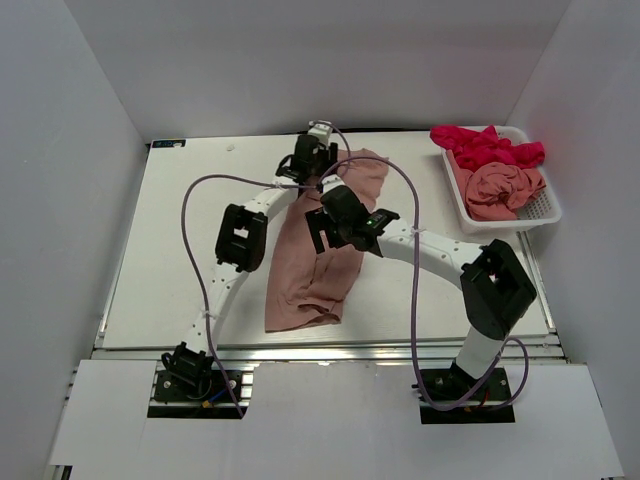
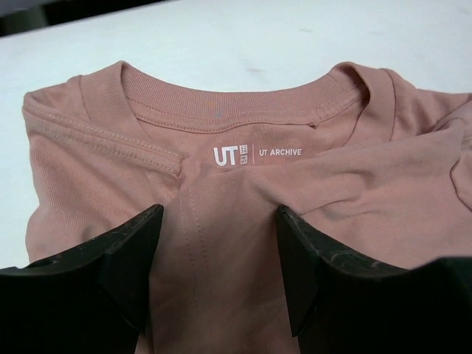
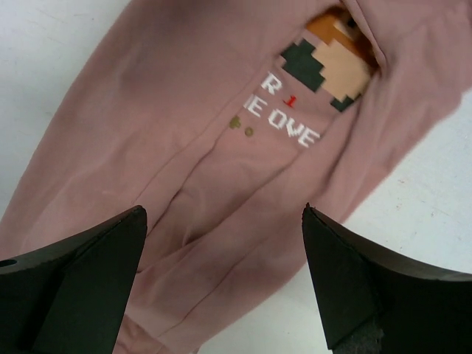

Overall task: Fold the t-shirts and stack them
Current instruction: Rotate the tshirt 90 degrees

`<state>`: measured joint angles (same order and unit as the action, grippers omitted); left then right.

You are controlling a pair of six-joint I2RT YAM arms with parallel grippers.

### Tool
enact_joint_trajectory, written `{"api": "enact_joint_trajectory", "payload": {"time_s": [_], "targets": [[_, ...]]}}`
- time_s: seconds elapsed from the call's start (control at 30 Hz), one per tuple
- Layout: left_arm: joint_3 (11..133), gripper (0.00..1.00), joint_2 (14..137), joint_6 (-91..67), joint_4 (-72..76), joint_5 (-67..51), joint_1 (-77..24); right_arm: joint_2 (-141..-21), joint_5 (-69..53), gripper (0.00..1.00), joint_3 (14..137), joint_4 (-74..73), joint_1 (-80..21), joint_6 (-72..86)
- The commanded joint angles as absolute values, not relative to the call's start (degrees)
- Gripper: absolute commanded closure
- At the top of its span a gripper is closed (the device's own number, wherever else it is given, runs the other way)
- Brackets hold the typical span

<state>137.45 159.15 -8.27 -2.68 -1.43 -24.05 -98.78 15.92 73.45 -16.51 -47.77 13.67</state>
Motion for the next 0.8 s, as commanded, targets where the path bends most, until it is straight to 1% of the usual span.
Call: {"api": "enact_joint_trajectory", "payload": {"time_s": [0.0, 0.13, 0.27, 0.43, 0.5, 0.57, 0.6, 0.63, 0.67, 0.73, 0.77], "targets": [[139.83, 0.29, 156.89, -9.67, -0.89, -1.42, -25.93, -97.91, 15.47, 0.11, 72.60, -14.77, -48.08, 15.55], [138.35, 0.29, 151.63, -6.43, -1.23, 7.18, -25.93, -94.93, 14.85, 0.11, 70.32, -14.33, -49.74, 17.22], [130.45, 0.29, 141.45, -2.99, -3.50, 11.85, -24.18, -89.14, 17.84, 0.11, 67.60, -15.11, -53.25, 17.31], [123.23, 0.29, 132.47, -7.81, -7.90, 12.66, -16.80, -82.46, 19.95, 0.11, 64.78, -17.05, -56.77, 19.68], [120.69, 0.31, 127.13, -9.83, -10.10, 9.77, -14.60, -80.95, 20.82, 0.11, 63.29, -17.75, -57.83, 21.09], [112.89, 0.31, 122.28, -8.63, -10.46, 5.65, -12.92, -78.84, 22.75, 0.11, 62.41, -18.98, -59.93, 21.79], [108.76, 0.31, 116.77, -7.83, -9.50, 4.76, -13.09, -78.40, 24.68, 0.11, 61.97, -19.85, -60.72, 22.93], [99.58, 0.31, 113.93, -7.30, -8.10, 3.35, -13.18, -77.88, 25.57, 0.10, 61.88, -22.47, -60.99, 23.98], [95.23, 0.31, 111.30, -7.21, -4.26, 0.82, -13.27, -77.61, 26.19, 0.11, 61.44, -23.28, -61.17, 25.04], [86.19, 0.29, 106.29, -7.47, -1.07, 0.09, -13.79, -77.08, 26.19, 0.11, 58.29, -24.34, -61.70, 28.11], [85.00, 0.29, 105.82, -7.99, -0.45, 0.09, -14.06, -77.17, 25.84, 0.11, 56.88, -24.52, -62.22, 29.08]]}}
